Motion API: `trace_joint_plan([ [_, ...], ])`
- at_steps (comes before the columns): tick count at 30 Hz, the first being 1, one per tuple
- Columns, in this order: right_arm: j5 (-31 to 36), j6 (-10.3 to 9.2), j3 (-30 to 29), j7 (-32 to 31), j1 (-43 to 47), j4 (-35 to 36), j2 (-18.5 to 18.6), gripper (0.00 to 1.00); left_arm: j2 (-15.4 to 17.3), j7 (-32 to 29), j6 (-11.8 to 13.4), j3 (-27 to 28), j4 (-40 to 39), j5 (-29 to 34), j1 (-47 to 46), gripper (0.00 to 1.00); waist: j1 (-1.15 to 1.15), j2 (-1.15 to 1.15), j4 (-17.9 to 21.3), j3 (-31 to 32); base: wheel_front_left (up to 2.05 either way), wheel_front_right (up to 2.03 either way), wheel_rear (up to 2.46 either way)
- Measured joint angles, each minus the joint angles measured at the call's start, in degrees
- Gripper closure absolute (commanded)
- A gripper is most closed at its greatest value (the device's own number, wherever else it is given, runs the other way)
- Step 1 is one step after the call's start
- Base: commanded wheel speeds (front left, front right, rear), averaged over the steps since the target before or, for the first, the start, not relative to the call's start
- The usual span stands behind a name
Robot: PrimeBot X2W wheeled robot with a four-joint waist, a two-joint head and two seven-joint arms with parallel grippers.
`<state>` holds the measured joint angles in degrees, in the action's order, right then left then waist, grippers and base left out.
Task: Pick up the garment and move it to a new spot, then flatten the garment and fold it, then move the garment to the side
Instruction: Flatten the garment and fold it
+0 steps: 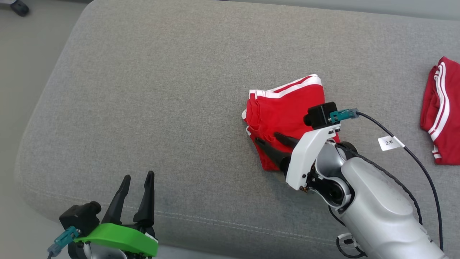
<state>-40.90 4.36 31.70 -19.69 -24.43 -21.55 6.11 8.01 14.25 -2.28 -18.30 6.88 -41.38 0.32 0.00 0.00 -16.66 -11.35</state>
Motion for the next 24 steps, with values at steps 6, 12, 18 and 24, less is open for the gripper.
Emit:
trace_joint_plan([
  [6, -0.4, 0.02, -0.3, 0.1, 1.0, 2.9, 1.0, 0.0, -0.1, 0.0, 0.0, 1.0, 0.0, 0.2, 0.8, 0.0, 0.0, 0.0, 1.5, 0.3, 0.0, 0.0, 0.0],
  [12, -3.1, 0.19, -0.8, -0.2, 5.8, 6.8, 1.8, 0.0, -0.1, 0.0, -0.2, 1.2, 0.1, 0.3, 1.5, 0.0, 0.0, 0.0, 3.1, 1.5, 0.0, 0.0, 0.0],
  [18, -5.2, -1.07, -6.0, 1.9, 9.8, 9.9, 3.8, 0.0, -0.2, 0.0, -0.2, 1.6, 0.2, 0.4, 2.5, 0.0, 0.0, 0.0, 4.5, 3.3, 0.0, 0.0, 0.0],
  [24, -7.2, -3.6, -12.3, 6.0, 13.2, 9.8, 5.1, 0.0, -0.2, 0.0, -0.2, 1.5, 0.1, 0.6, 3.8, 0.0, 0.0, 0.0, 6.0, 5.2, 0.0, 0.0, 0.0],
])
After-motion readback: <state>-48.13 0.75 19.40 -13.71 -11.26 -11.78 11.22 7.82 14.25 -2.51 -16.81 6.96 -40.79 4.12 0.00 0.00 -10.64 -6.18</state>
